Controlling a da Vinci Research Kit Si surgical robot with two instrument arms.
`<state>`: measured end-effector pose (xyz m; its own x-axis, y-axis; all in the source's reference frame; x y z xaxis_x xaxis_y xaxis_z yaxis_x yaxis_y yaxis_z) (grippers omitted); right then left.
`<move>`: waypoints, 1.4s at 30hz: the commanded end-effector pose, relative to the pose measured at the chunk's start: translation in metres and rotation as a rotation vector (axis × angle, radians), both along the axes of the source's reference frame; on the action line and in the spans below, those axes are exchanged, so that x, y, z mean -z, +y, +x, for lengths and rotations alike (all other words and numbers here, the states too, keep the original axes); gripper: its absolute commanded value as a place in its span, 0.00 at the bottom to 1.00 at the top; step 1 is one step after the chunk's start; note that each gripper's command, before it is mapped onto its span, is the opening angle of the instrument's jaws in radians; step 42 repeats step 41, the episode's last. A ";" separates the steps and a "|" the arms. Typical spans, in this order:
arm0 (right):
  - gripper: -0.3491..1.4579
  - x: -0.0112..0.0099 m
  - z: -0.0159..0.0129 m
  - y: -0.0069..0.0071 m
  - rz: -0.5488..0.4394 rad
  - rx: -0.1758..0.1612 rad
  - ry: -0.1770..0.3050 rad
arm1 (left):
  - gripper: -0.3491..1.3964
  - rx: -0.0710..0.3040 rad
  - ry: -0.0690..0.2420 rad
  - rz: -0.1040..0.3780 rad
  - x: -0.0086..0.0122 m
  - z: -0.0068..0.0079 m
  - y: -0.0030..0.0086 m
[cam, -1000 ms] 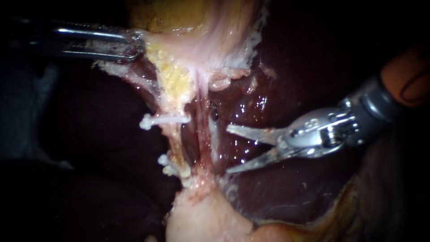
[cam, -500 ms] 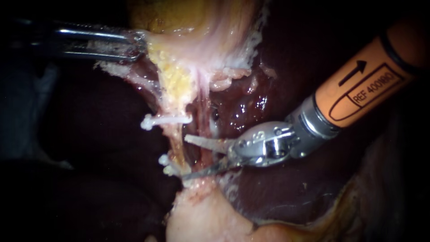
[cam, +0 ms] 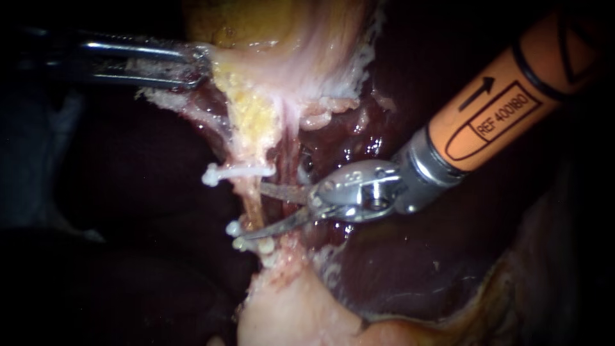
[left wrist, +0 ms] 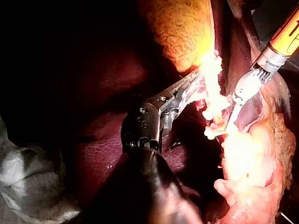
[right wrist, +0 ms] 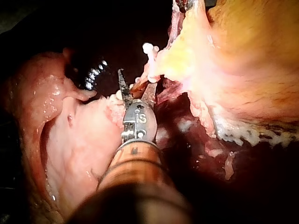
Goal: Go to the cutting position left tube
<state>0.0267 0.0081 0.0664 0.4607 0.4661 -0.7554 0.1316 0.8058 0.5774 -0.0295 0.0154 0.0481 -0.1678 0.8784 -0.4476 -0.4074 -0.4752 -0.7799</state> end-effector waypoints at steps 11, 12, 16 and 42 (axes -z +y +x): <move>0.98 0.0003 0.0036 -0.0008 0.023 -0.007 0.014 | 0.00 0.001 0.002 -0.001 -0.0001 -0.0002 0.0000; 0.98 0.0004 0.0037 -0.0008 0.024 -0.010 0.019 | 0.00 0.001 0.002 -0.001 -0.0001 -0.0002 0.0000; 0.98 0.0013 0.0041 -0.0014 0.037 -0.020 0.036 | 0.00 0.002 0.002 -0.001 -0.0001 -0.0003 0.0000; 0.99 0.0054 0.0055 -0.0027 0.078 -0.020 0.106 | 0.00 -0.001 0.000 0.000 -0.0001 -0.0003 -0.0001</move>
